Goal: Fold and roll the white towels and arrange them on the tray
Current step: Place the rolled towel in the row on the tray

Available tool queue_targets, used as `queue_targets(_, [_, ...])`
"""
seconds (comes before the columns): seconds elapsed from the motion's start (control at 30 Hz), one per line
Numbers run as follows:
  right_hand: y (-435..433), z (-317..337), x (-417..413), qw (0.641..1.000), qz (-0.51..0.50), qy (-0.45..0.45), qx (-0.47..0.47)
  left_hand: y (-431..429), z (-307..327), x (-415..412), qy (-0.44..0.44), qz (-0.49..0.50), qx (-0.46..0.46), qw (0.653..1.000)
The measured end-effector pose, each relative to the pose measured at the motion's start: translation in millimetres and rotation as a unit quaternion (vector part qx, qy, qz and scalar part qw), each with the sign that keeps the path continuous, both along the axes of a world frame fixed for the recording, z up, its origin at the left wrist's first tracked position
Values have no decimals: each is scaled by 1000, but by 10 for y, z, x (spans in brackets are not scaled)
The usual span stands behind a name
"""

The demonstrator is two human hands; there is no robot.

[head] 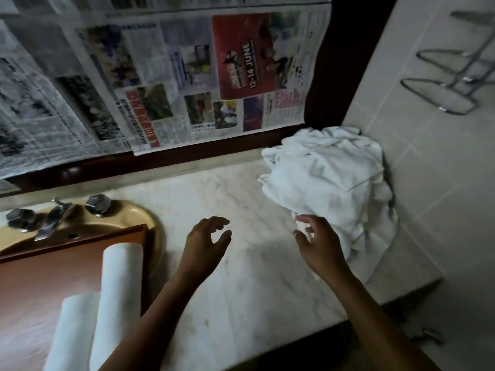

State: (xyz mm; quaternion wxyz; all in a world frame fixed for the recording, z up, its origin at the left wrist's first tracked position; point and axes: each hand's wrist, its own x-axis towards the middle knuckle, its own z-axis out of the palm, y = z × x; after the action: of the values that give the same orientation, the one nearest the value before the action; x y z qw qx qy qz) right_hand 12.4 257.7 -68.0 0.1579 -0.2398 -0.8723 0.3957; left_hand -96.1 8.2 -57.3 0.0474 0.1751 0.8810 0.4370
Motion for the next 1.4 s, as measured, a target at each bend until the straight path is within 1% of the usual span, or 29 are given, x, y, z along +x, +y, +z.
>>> queue_targets(0.07, [375,70,-112,1000,-18,2,24,268,15,-26,-14,-3,16,1000])
queue_targets(0.17, [988,145,-310,995,-55,9,85,653,39,-91,-23,-20,23,999])
queue_targets(0.23, [1430,106,-483,989,-93,-6,113,882,86,-135,-30,-28,30,999])
queue_targets(0.33, [2103,41,-775,975,-161,-74,132,1222,168,-189,-35,-36,27,998])
queue_targets(0.37, [2261,9,-847,972,-165,-102,135,1281,185,-194,-37,-38,26,998])
queue_targets(0.43, [2544,-25,-954,967,-148,-156,135,1425,201,-229,-36,-45,26,998])
queue_targets(0.5, [2725,-28,-999,966,-120,-177,148,1520,193,-259,-39,-54,21,998])
queue_targets(0.57, [2844,8,-996,970,-105,-152,156,1578,173,-274,-39,-65,15,997])
queue_targets(0.67, [2868,155,-942,981,-102,-99,133,1596,126,-281,-42,-76,5,996])
queue_targets(0.8, [2727,441,-891,981,-125,-1,146,1604,148,-289,-42,-88,-12,995])
queue_targets(0.87, [2618,675,-897,979,-120,63,153,1617,226,-306,-36,-93,-10,995])
queue_targets(0.93, [2497,927,-904,980,-88,119,131,1650,309,-327,-26,-101,-2,995])
queue_targets(1.0, [2346,1202,-883,982,-42,151,104,1689,413,-349,-4,-103,11,995])
queue_targets(1.1, [2095,1574,-821,984,34,163,62,1765,596,-383,31,-102,42,993])
queue_targets(1.2, [1813,1878,-661,974,150,166,-27,1838,822,-430,57,-61,77,993])
queue_targets(1.27, [1600,2053,-513,960,210,169,-79,1880,992,-438,85,-57,48,994])
queue_targets(1.33, [1376,2211,-358,946,246,182,-107,1873,1169,-359,106,-96,-5,990])
queue_targets(1.4, [1191,2353,-221,936,263,204,-116,1789,1301,-239,71,-157,5,985])
